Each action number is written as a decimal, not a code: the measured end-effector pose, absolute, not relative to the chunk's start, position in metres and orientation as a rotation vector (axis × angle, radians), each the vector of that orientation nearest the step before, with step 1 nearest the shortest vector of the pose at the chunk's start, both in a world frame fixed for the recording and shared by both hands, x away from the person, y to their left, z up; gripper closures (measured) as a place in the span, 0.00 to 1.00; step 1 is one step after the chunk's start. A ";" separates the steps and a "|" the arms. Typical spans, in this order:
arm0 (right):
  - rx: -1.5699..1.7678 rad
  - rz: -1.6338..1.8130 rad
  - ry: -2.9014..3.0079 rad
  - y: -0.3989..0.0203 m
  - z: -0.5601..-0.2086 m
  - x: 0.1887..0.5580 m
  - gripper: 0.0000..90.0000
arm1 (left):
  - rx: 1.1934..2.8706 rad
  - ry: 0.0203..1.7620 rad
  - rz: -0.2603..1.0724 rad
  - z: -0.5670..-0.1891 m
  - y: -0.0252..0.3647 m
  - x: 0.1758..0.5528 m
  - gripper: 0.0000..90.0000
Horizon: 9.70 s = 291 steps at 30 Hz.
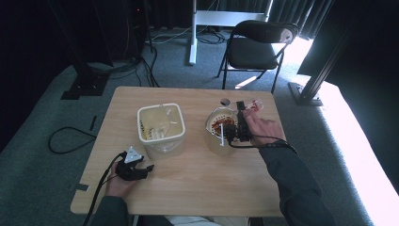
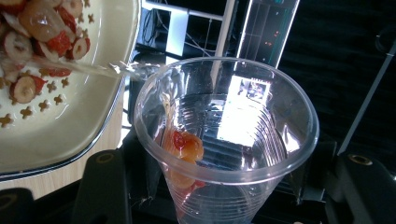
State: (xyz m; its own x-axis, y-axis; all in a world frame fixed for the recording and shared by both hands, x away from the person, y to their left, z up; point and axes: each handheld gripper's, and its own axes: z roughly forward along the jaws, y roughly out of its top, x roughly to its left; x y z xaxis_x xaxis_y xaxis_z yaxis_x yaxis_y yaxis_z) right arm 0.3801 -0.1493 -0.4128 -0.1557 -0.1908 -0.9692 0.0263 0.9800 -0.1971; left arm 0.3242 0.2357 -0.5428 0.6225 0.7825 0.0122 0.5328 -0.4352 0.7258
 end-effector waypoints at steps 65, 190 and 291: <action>-0.206 -0.318 1.685 -0.149 -0.430 0.389 0.42 | 2.148 1.021 0.454 -0.543 0.235 0.324 0.44; 0.849 1.338 2.094 -0.175 -0.352 0.396 0.40 | 2.158 1.005 0.447 -0.542 0.231 0.326 0.43; 0.667 1.701 2.387 0.022 -0.359 0.437 0.28 | 2.165 0.992 0.439 -0.542 0.229 0.326 0.42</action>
State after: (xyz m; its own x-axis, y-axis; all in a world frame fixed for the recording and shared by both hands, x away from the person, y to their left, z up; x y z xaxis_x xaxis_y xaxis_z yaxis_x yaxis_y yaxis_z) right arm 0.4373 0.0215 -0.3590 -0.8929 0.4269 0.1430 0.2744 0.2644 0.9245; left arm 0.3259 0.2288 -0.5424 0.6484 0.7612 0.0135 0.5224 -0.4578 0.7194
